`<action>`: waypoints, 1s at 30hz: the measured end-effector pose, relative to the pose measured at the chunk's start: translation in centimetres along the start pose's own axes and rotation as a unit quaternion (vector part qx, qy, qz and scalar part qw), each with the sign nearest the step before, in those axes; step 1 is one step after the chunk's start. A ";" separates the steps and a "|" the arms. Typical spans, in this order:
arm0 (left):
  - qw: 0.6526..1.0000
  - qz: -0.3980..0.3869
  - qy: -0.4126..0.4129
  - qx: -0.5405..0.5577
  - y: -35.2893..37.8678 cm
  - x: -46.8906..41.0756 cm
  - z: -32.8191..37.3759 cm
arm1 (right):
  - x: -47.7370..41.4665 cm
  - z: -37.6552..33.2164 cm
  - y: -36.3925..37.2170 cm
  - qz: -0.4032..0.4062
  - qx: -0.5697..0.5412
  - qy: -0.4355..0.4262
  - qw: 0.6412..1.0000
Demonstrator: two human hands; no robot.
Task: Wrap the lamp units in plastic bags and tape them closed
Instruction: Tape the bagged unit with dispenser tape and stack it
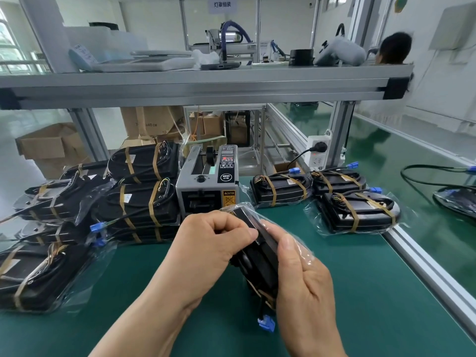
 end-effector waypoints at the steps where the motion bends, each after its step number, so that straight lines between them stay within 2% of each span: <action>1: 1.000 0.001 0.001 -0.003 0.0 0.0 0.0 | 0.0 0.1 0.0 -0.002 -0.005 0.000 1.000; 25: 0.997 0.015 0.026 -0.067 -0.2 0.1 -0.4 | 0.3 0.2 0.0 0.000 -0.004 0.000 1.000; 30: 0.993 0.060 0.035 -0.093 -0.9 0.1 -0.7 | 0.2 0.5 0.2 -0.010 -0.010 0.004 1.000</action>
Point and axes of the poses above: each hand's wrist, its own x-axis away from the middle knuckle, its own y-axis out of the palm, z = x × y, the point moved 7 cm from there along -x, towards the middle knuckle, and after that the axes turned 14 degrees about x, right-handed, at the moved point
